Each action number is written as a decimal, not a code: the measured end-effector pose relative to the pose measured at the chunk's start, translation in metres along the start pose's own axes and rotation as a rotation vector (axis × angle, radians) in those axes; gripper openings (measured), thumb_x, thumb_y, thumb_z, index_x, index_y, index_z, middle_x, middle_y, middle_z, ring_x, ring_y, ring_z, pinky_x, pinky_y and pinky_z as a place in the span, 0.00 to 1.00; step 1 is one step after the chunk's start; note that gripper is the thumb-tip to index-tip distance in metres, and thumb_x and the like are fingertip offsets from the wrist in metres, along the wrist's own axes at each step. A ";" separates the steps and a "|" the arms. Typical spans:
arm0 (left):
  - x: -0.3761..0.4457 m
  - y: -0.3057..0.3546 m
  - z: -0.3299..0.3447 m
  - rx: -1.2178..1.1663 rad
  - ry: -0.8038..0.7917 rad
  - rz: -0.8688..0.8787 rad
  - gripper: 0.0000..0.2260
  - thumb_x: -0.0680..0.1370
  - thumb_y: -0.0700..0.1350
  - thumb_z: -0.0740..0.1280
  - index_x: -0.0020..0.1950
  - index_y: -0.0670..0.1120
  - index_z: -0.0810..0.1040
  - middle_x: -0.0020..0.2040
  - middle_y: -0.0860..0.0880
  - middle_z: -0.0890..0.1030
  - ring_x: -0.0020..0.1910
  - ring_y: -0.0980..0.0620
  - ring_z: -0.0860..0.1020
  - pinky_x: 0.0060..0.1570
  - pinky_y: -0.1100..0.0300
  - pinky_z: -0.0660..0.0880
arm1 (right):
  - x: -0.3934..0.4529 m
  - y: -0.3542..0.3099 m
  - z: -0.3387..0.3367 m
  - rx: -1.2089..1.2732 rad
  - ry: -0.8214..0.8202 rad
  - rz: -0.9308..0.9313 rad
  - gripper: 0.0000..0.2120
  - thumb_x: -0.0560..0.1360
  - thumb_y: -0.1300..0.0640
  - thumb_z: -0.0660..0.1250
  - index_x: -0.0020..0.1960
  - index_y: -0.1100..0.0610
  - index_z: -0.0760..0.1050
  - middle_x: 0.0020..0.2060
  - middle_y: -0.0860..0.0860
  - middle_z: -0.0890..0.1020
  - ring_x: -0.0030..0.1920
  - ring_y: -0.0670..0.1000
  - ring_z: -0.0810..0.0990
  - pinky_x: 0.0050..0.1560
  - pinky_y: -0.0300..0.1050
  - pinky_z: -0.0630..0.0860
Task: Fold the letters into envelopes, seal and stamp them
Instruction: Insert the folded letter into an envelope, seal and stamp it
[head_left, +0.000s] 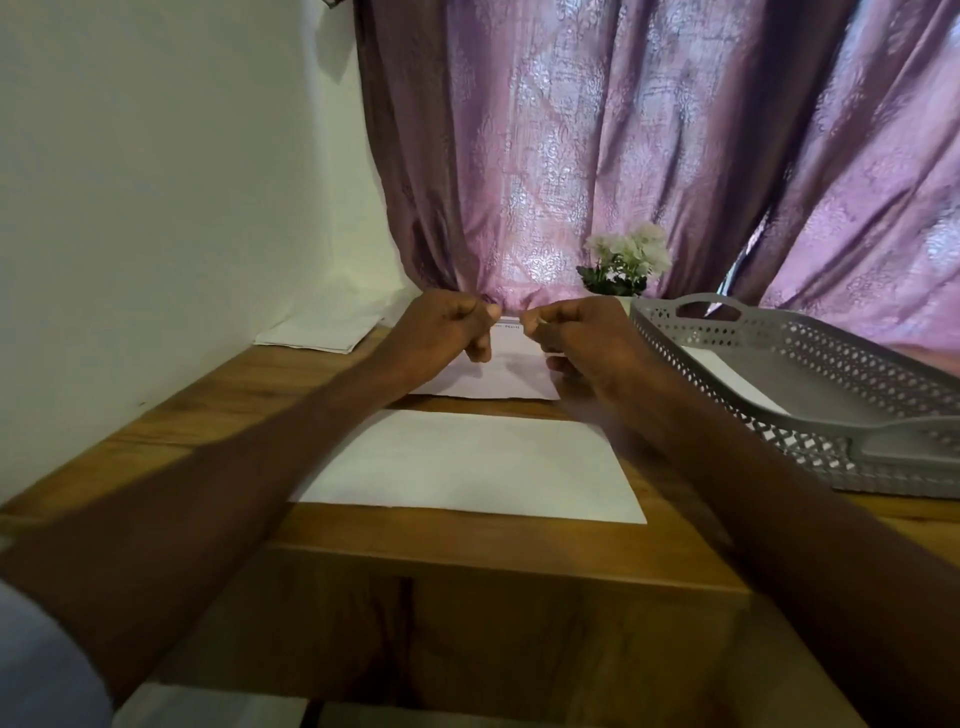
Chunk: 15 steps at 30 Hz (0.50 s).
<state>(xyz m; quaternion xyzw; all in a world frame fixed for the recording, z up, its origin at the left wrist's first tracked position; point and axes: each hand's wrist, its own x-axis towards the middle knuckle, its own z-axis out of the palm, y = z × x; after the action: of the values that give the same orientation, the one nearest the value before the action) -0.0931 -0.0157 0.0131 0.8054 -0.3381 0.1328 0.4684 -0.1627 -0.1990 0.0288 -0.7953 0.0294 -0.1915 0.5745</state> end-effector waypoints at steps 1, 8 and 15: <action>0.000 0.000 0.001 0.054 0.002 0.020 0.17 0.85 0.48 0.64 0.42 0.40 0.83 0.35 0.51 0.83 0.35 0.61 0.81 0.42 0.76 0.73 | -0.006 -0.001 -0.004 -0.042 0.003 -0.028 0.04 0.77 0.59 0.75 0.51 0.57 0.87 0.30 0.46 0.82 0.34 0.47 0.78 0.29 0.37 0.75; -0.005 0.002 -0.002 0.252 0.073 0.191 0.12 0.83 0.49 0.69 0.43 0.44 0.81 0.37 0.50 0.83 0.37 0.56 0.80 0.42 0.64 0.75 | -0.058 -0.009 -0.036 -0.162 -0.031 -0.146 0.04 0.75 0.61 0.76 0.46 0.54 0.88 0.38 0.52 0.88 0.43 0.57 0.88 0.48 0.53 0.86; -0.028 0.041 0.010 0.400 -0.031 0.285 0.10 0.80 0.52 0.69 0.49 0.46 0.84 0.43 0.50 0.85 0.42 0.50 0.81 0.46 0.46 0.80 | -0.106 -0.011 -0.061 -0.254 -0.107 -0.214 0.07 0.69 0.66 0.79 0.40 0.55 0.87 0.35 0.48 0.88 0.36 0.47 0.87 0.37 0.34 0.80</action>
<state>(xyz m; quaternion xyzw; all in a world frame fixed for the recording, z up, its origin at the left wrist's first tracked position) -0.1421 -0.0264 0.0206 0.8281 -0.4224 0.2496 0.2710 -0.2828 -0.2218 0.0264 -0.8691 -0.0619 -0.2036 0.4464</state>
